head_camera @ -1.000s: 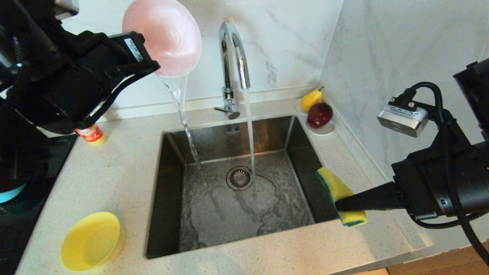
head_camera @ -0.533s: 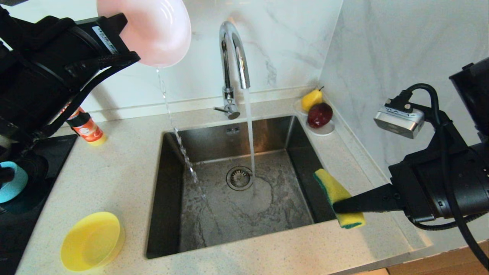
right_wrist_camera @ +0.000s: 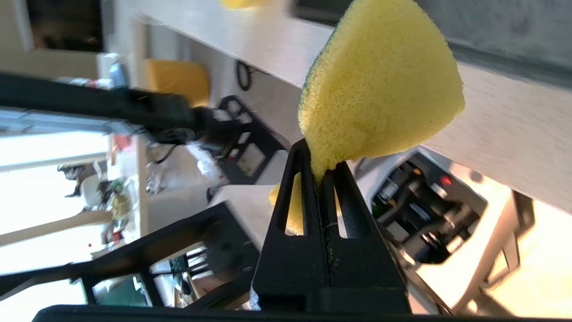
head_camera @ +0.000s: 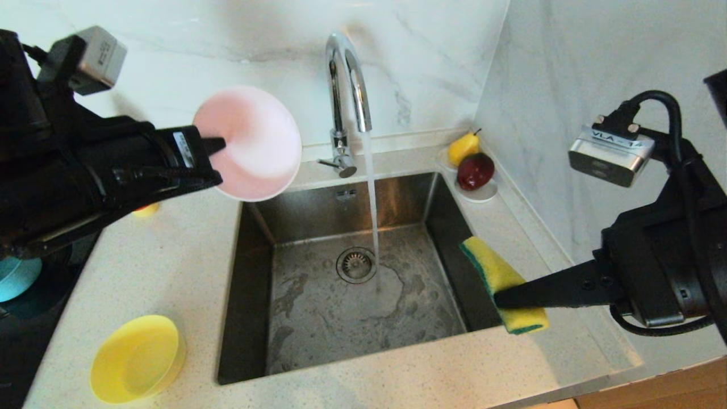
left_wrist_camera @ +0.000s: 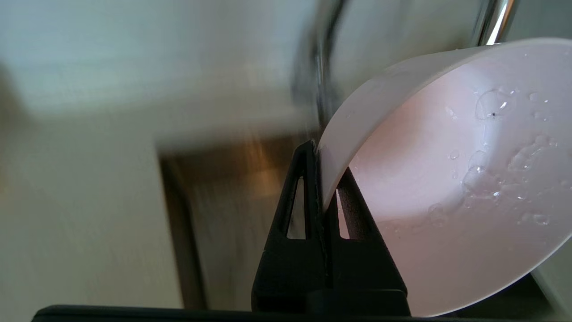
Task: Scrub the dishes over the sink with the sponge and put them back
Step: Wipe the bowl
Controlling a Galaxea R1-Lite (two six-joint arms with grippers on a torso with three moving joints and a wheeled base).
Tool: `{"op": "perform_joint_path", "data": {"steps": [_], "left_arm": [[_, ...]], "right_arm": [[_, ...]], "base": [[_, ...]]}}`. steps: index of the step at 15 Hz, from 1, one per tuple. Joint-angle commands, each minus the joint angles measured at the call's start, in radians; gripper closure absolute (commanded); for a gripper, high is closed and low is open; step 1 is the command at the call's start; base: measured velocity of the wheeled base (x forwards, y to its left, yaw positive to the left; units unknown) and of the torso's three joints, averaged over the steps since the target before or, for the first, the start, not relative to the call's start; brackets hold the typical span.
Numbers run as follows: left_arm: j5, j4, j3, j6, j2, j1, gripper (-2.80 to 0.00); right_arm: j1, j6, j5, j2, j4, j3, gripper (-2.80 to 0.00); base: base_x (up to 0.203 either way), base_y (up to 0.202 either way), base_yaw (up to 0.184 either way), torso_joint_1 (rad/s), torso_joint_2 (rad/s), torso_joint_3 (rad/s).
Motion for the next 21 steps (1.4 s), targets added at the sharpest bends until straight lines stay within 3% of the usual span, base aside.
{"op": "perform_joint_path", "data": {"steps": [1, 3, 5, 9, 11, 13, 21], "left_arm": [[-0.016, 0.235, 0.026, -0.082, -0.027, -0.027, 0.0], [0.015, 0.224, 0.086, -0.075, -0.032, -0.12, 0.0], [0.116, 0.185, 0.121, -0.077, -0.005, -0.205, 0.0], [0.346, -0.083, 0.172, -0.074, 0.148, -0.348, 0.0], [0.4, -0.187, 0.172, -0.055, 0.203, -0.4, 0.0], [0.458, -0.198, 0.172, -0.035, 0.215, -0.44, 0.0], [0.464, -0.303, 0.177, 0.01, 0.231, -0.478, 0.0]], "right_arm": [[0.05, 0.002, 0.008, -0.01, 0.003, -0.036, 0.0], [0.095, 0.002, 0.007, 0.008, 0.004, -0.067, 0.0], [0.136, 0.003, 0.007, 0.029, 0.009, -0.097, 0.0], [0.17, 0.01, 0.007, 0.087, 0.007, -0.1, 0.0], [0.197, 0.007, 0.007, 0.102, 0.004, -0.104, 0.0], [0.229, 0.01, 0.005, 0.122, 0.003, -0.105, 0.0], [0.227, 0.007, -0.002, 0.258, -0.001, -0.198, 0.0]], "base": [[0.0, 0.0, 0.0, 0.0, 0.0, 0.0], [0.0, 0.0, 0.0, 0.0, 0.0, 0.0], [0.0, 0.0, 0.0, 0.0, 0.0, 0.0], [0.0, 0.0, 0.0, 0.0, 0.0, 0.0], [0.0, 0.0, 0.0, 0.0, 0.0, 0.0], [0.0, 0.0, 0.0, 0.0, 0.0, 0.0], [0.0, 0.0, 0.0, 0.0, 0.0, 0.0]]}}
